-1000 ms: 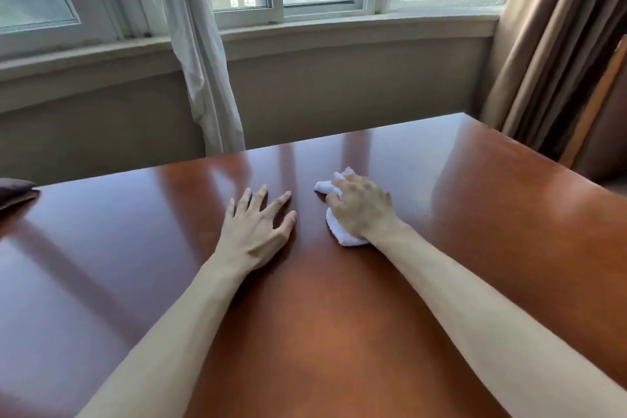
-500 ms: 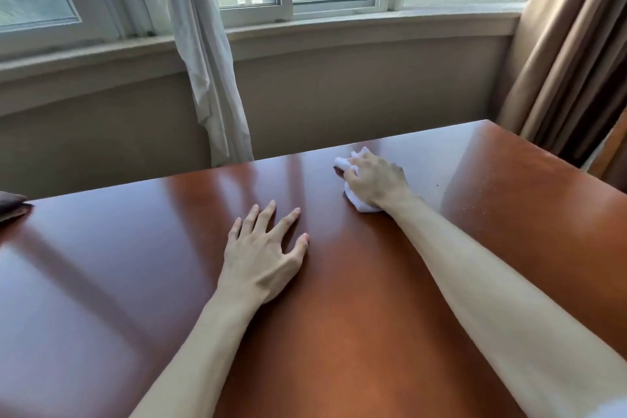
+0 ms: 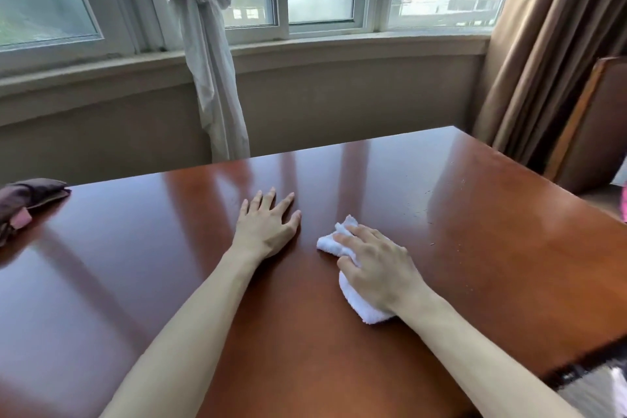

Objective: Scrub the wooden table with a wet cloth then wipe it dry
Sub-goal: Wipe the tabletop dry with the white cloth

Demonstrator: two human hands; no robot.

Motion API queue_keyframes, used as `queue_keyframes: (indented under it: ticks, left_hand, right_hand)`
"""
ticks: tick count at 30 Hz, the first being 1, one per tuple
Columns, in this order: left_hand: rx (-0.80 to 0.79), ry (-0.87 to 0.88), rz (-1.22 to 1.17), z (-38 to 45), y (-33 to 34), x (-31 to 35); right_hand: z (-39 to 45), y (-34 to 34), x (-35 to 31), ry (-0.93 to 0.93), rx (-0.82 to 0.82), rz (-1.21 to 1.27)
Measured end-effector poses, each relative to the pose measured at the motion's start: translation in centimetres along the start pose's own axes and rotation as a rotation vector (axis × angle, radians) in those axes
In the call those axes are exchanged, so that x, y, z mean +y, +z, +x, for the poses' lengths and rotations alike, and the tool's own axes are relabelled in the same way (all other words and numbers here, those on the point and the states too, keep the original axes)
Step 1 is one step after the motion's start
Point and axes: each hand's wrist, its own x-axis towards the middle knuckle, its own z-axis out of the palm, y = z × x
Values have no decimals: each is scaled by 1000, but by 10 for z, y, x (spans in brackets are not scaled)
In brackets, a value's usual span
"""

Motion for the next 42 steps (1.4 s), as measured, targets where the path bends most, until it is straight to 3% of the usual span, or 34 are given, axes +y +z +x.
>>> queue_keyframes:
  ticks: [12,16,20,24,27,33,35,38,40,42]
  left_hand:
    - [26,-2,23,1,6,-4]
    - [44,-11,18,2,3,-3]
    - [1,-18,22,-1,-1,0]
    - [-77,1,115,0,-7,5]
    - [-90,64,254,-13,-24,25]
    - [-93,260,218,-118,-42,61]
    - [-118,235,195,-157,-44,59]
    - [-153,189,177,-204,-43,48]
    - [-147,159,179,-222,-41,38]
    - [-148,137,179,-233,-39,27]
  right_hand:
    - [293,-5,96,141,-26,-91]
    - [334,-3,111,213,-14,-87]
    - [278,-5,94,43,-20,-183]
    - [159,-8,57,0,-59,3]
    - [66,-3,30,-101,-32,-13]
    - [-104,-7,1,-218,-16,44]
    - [-107,-18,16,-112,-1,39]
    - [-71,-35,31,189,33,21]
    - [-63,-29,15,202,96,-7]
    - [-84,-10,-17,43,81,-29]
